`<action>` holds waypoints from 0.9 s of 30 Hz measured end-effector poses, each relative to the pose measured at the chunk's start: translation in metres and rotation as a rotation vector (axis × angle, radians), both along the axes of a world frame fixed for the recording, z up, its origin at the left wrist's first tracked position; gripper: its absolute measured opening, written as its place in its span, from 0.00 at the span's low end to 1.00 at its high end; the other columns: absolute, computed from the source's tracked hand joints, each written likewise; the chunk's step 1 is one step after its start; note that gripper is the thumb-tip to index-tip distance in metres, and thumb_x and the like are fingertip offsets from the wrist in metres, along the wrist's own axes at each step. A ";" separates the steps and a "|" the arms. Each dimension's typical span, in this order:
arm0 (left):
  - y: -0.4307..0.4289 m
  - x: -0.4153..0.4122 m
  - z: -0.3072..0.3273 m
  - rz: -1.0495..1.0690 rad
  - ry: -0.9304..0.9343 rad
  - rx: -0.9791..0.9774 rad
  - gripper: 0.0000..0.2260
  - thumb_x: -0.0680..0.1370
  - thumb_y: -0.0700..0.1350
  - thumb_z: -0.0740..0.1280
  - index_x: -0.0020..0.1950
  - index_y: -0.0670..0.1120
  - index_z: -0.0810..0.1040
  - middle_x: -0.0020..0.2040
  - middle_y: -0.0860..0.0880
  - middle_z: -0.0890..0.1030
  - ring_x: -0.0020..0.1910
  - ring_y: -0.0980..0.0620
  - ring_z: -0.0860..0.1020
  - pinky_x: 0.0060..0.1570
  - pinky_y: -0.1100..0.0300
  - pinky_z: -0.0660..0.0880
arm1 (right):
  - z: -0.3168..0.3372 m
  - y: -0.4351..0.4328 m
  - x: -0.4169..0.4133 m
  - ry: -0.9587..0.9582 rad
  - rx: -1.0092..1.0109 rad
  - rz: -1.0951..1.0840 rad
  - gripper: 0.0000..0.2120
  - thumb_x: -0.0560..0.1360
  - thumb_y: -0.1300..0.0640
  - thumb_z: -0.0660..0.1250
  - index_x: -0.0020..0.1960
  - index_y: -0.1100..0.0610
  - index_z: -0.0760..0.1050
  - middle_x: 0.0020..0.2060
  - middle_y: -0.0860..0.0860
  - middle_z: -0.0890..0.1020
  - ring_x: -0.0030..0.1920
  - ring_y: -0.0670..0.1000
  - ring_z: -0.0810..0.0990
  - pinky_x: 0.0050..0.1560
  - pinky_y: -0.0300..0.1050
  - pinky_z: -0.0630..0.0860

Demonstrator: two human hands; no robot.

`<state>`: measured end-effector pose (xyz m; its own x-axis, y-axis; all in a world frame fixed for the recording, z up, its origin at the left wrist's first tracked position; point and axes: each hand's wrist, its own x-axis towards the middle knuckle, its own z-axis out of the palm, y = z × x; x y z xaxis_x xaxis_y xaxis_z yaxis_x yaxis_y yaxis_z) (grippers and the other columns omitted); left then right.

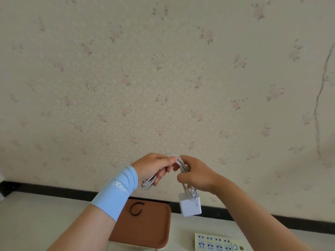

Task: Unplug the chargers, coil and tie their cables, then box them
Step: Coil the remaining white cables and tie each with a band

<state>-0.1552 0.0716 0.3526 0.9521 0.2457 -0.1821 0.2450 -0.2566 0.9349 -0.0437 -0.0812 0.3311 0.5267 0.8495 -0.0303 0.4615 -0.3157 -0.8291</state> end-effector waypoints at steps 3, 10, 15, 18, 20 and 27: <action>-0.001 0.002 0.003 0.079 -0.044 -0.027 0.19 0.78 0.57 0.67 0.31 0.47 0.73 0.26 0.49 0.68 0.23 0.52 0.66 0.27 0.61 0.68 | -0.004 0.002 -0.004 -0.066 0.085 -0.090 0.08 0.71 0.59 0.68 0.48 0.48 0.80 0.35 0.47 0.80 0.32 0.43 0.74 0.39 0.44 0.75; -0.007 0.002 0.004 0.129 -0.144 -0.265 0.21 0.79 0.55 0.65 0.30 0.48 0.69 0.27 0.50 0.67 0.25 0.52 0.69 0.32 0.57 0.75 | -0.002 0.005 -0.006 0.195 0.106 -0.048 0.06 0.73 0.64 0.68 0.48 0.56 0.78 0.34 0.52 0.75 0.36 0.51 0.77 0.43 0.48 0.76; -0.001 0.001 0.006 0.125 -0.184 -0.415 0.17 0.78 0.54 0.66 0.34 0.48 0.69 0.27 0.53 0.66 0.24 0.55 0.66 0.30 0.59 0.73 | 0.001 0.010 -0.010 0.248 0.036 -0.027 0.06 0.75 0.54 0.73 0.46 0.57 0.81 0.34 0.51 0.83 0.36 0.50 0.82 0.40 0.42 0.78; 0.000 0.001 0.005 0.116 -0.180 -0.472 0.13 0.79 0.53 0.65 0.39 0.47 0.71 0.28 0.53 0.67 0.24 0.56 0.67 0.30 0.60 0.73 | 0.001 0.006 -0.008 0.266 0.025 0.015 0.07 0.77 0.50 0.71 0.46 0.53 0.79 0.35 0.49 0.84 0.43 0.51 0.86 0.54 0.46 0.75; -0.001 0.002 0.004 0.134 -0.184 -0.531 0.12 0.80 0.52 0.64 0.43 0.46 0.73 0.30 0.53 0.69 0.25 0.55 0.68 0.31 0.59 0.74 | 0.001 0.005 -0.006 0.311 0.067 -0.006 0.09 0.77 0.48 0.72 0.44 0.54 0.78 0.32 0.49 0.79 0.35 0.49 0.82 0.47 0.44 0.74; 0.000 0.009 0.001 0.187 -0.212 -0.852 0.11 0.84 0.47 0.58 0.45 0.44 0.73 0.32 0.51 0.71 0.28 0.52 0.72 0.39 0.57 0.74 | -0.003 0.009 -0.004 0.368 0.156 -0.124 0.14 0.77 0.47 0.71 0.50 0.59 0.82 0.33 0.52 0.75 0.33 0.48 0.72 0.40 0.43 0.73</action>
<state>-0.1460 0.0716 0.3533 0.9445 0.2617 -0.1987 0.0143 0.5714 0.8205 -0.0475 -0.0717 0.3284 0.6037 0.7894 -0.1111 0.0923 -0.2076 -0.9739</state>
